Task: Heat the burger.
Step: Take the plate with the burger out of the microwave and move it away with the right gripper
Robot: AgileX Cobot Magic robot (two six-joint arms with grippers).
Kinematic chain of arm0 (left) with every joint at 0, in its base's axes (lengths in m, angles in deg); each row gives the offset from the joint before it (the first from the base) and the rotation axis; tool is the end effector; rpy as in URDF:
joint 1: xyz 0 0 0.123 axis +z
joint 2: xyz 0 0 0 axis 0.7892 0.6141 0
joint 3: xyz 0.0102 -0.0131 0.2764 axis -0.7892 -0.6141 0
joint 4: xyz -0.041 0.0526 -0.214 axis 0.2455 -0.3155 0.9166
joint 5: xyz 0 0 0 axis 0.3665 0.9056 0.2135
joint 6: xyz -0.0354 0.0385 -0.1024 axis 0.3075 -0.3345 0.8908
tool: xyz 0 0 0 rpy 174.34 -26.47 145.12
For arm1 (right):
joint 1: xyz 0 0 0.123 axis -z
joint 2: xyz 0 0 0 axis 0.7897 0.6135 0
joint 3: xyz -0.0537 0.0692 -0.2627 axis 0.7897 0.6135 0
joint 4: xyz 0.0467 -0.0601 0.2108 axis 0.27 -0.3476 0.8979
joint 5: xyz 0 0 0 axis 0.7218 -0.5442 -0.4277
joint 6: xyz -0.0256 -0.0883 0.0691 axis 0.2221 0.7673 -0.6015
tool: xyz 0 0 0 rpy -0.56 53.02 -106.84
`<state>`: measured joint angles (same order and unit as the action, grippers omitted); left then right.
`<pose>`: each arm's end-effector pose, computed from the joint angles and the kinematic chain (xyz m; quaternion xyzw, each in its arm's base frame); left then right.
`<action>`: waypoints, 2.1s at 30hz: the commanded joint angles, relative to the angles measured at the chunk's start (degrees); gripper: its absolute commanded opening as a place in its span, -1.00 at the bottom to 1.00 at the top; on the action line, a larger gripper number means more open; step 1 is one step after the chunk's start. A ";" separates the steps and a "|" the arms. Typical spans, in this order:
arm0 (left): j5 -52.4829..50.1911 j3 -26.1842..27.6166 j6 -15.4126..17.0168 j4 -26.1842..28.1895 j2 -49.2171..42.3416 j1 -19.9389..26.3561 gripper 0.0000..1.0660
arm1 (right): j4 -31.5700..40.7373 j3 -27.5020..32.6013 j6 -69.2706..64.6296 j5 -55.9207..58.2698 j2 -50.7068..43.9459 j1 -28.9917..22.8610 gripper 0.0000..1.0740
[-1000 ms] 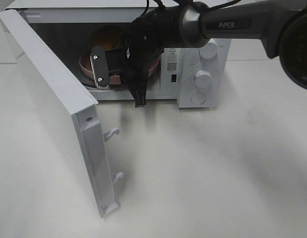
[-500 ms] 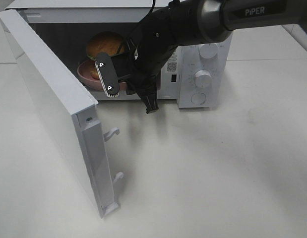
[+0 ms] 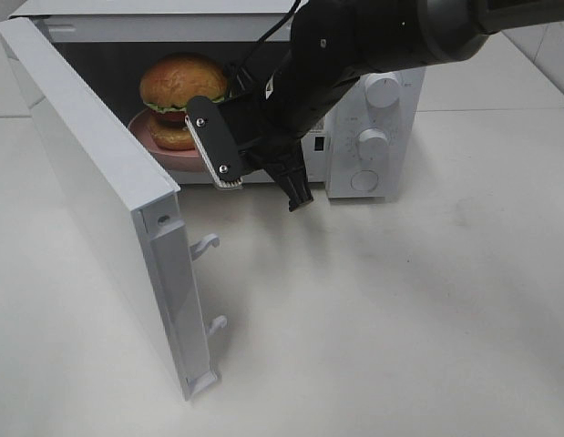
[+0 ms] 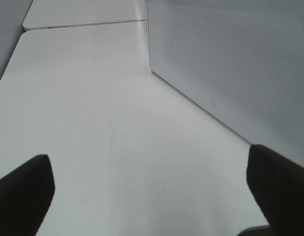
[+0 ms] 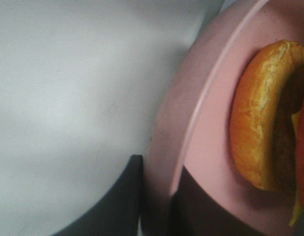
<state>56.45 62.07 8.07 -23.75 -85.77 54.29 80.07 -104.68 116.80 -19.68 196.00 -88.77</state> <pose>-0.0009 -0.0149 0.2558 0.0517 0.8449 -0.0237 0.5319 0.3518 0.2649 0.1831 -0.8060 0.4794 -0.1216 0.3251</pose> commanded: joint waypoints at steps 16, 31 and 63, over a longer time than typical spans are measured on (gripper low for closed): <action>-0.74 -0.11 0.29 -0.06 -0.97 0.00 0.87 | 1.38 9.91 4.58 -5.10 -9.85 0.23 -1.00; -0.74 -0.11 0.29 -0.06 -0.97 0.00 0.87 | 1.38 23.38 4.58 -7.96 -20.68 0.23 -1.00; -0.74 -0.11 0.29 -0.06 -0.97 0.00 0.87 | 3.32 51.51 2.58 -12.20 -48.82 0.23 -1.00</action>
<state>56.45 62.07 8.07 -23.75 -85.77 54.29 82.82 -53.57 119.96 -28.67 149.59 -88.77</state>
